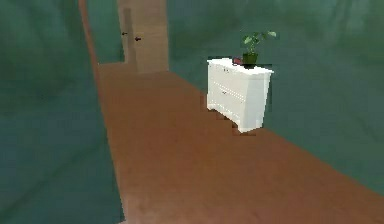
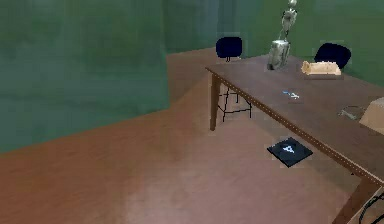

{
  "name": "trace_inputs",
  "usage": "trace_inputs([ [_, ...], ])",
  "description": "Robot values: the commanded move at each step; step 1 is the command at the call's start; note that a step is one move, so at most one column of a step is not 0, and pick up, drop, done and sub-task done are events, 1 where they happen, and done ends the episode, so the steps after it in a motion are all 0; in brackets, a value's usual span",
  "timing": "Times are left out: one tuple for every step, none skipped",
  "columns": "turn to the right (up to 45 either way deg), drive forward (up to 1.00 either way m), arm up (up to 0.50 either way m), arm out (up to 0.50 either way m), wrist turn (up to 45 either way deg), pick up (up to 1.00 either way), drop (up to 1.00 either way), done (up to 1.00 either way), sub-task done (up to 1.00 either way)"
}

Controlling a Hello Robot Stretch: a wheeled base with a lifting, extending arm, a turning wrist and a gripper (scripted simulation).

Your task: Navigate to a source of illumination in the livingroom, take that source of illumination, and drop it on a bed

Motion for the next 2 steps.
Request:
trace_inputs([
  [-3.0,0.0,0.0,0.0,0.0,0.0,0.0,0.0,0.0],
  [6.0,0.0,0.0,0.0,0.0,0.0,0.0,0.0,0.0],
])
